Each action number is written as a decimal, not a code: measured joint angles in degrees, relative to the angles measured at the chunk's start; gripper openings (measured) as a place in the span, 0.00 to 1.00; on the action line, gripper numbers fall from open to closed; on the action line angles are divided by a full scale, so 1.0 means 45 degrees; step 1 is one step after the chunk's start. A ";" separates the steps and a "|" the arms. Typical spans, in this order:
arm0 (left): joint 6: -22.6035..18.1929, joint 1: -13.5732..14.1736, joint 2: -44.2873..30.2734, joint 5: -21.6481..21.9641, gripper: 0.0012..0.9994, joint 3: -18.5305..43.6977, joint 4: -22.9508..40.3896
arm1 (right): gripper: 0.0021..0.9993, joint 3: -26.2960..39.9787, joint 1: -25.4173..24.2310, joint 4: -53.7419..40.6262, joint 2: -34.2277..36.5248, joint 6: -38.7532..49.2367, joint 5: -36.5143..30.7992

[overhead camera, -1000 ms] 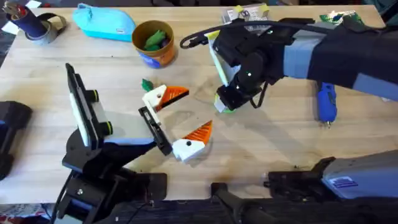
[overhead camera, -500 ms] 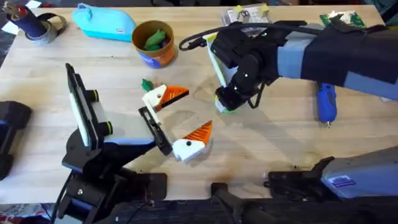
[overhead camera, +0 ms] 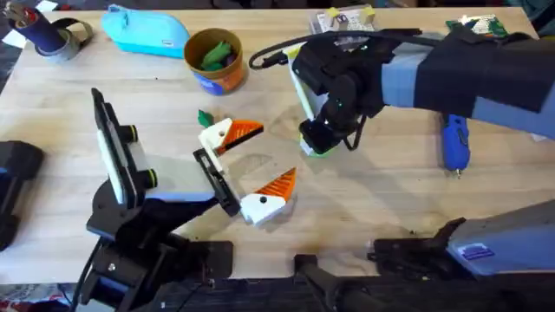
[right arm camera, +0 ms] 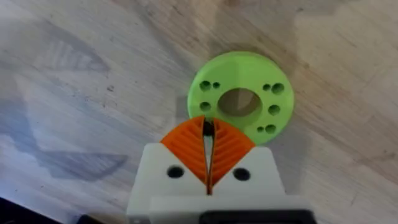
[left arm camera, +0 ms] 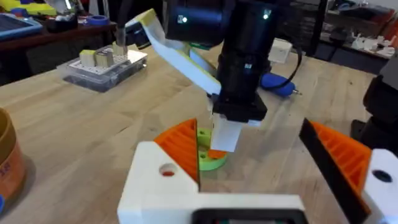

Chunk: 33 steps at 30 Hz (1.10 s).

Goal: Pick up the gripper from the table and insert it into the empty holder that is missing its gripper. Then pick up a screw, insert it into the mounting hole, and use the screwdriver to tighten it. Finally, clean up the table by picking up the vegetable and placing it into the bucket.

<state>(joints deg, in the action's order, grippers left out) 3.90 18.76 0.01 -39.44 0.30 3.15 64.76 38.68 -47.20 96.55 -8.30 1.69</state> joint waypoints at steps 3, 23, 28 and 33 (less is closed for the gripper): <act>0.0000 0.0000 0.0001 0.0000 0.99 0.0000 -0.0003 | 0.01 0.0017 0.0000 -0.0028 0.0010 -0.0013 0.0021; 0.0000 0.0000 -0.0004 -0.0020 0.99 0.0000 0.0000 | 0.00 0.7205 0.0466 -0.5258 -0.0619 0.0866 -0.0042; 0.0000 0.0000 -0.0003 -0.0417 0.99 0.0000 0.0014 | 0.00 0.8474 0.1628 -0.5404 -0.0621 0.0971 -0.0024; 0.0000 0.0000 -0.0003 -0.1056 0.99 0.0000 0.0042 | 0.00 0.8717 0.3045 -0.5337 -0.0618 0.1007 0.0006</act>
<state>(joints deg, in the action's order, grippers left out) 3.90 18.76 0.00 -44.19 0.30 3.34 103.98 52.38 -71.21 93.77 -3.77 1.71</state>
